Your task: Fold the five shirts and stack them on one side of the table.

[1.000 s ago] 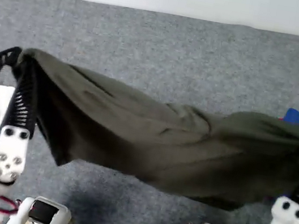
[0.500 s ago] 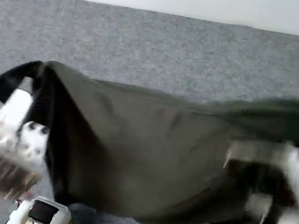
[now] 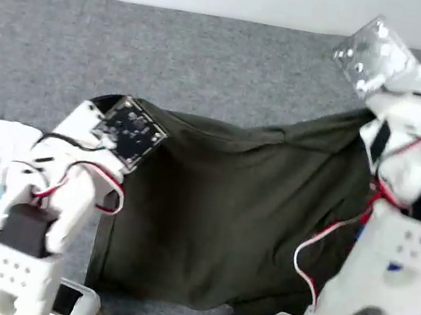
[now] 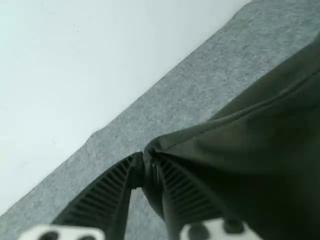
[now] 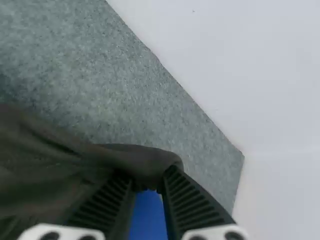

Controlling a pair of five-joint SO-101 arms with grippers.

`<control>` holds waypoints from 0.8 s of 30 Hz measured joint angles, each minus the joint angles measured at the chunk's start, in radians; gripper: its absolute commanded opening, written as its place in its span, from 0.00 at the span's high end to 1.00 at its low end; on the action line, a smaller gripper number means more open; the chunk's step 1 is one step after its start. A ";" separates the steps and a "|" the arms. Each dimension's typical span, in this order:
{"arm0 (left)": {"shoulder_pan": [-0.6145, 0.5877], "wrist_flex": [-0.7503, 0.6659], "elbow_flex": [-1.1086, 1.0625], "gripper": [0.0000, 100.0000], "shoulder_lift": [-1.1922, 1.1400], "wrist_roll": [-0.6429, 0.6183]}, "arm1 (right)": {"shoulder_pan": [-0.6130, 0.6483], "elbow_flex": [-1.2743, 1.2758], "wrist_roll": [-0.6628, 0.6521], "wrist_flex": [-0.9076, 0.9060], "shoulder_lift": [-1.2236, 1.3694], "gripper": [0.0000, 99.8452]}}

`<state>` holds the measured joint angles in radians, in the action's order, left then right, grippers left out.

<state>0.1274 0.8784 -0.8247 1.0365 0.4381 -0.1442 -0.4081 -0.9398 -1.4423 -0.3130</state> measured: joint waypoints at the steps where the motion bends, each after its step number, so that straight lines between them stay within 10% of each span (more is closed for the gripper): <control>1: -0.008 -0.064 -0.046 1.00 0.000 0.000 | 0.003 0.017 0.005 0.041 0.017 0.99; 12: -0.117 -0.595 -0.078 1.00 -0.350 0.058 | 0.057 0.058 0.063 0.500 0.256 0.99; 24: -0.153 -0.669 0.488 1.00 -0.996 0.058 | 0.155 0.058 -0.029 0.931 0.465 0.99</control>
<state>-0.0261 0.2094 -0.3368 0.0407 0.4964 0.0107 -0.3498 -0.9689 -0.5109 0.1519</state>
